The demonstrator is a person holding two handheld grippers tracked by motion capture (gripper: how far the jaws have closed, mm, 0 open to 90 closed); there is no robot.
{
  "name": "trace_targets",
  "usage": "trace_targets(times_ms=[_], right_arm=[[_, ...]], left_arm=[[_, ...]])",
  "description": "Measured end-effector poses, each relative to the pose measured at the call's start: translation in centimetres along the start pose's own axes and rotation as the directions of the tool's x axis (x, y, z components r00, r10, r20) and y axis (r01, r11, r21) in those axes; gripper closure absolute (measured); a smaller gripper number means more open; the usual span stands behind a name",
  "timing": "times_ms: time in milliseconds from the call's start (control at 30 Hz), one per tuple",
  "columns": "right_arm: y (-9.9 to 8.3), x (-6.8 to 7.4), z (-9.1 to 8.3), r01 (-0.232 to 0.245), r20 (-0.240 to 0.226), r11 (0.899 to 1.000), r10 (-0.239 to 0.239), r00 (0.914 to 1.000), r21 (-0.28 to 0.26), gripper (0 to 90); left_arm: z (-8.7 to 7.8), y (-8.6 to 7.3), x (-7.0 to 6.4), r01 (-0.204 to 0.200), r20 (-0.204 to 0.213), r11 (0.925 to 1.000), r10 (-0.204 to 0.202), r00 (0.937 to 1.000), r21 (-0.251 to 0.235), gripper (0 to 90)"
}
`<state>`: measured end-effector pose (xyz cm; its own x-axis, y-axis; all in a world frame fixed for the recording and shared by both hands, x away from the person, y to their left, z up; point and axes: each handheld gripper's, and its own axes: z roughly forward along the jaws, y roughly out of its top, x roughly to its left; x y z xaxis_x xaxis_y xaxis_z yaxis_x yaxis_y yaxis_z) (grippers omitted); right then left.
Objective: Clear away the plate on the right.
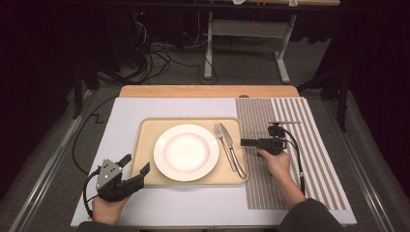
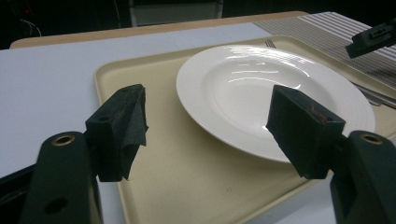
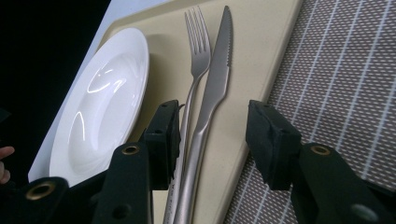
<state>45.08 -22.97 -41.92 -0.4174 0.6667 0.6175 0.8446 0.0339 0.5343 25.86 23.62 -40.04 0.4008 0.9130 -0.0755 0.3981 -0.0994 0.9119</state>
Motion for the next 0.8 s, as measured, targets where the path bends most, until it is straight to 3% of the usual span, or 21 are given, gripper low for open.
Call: trace_targets(times_ms=[800], right_arm=[[-0.7, -0.9, -2.4, 0.005, 0.008, 1.000, -0.005, 1.0000, -0.025, 53.8]], left_arm=[[0.0, 0.0, 0.0, 0.002, -0.001, 1.0000, -0.002, 1.0000, -0.001, 29.6]])
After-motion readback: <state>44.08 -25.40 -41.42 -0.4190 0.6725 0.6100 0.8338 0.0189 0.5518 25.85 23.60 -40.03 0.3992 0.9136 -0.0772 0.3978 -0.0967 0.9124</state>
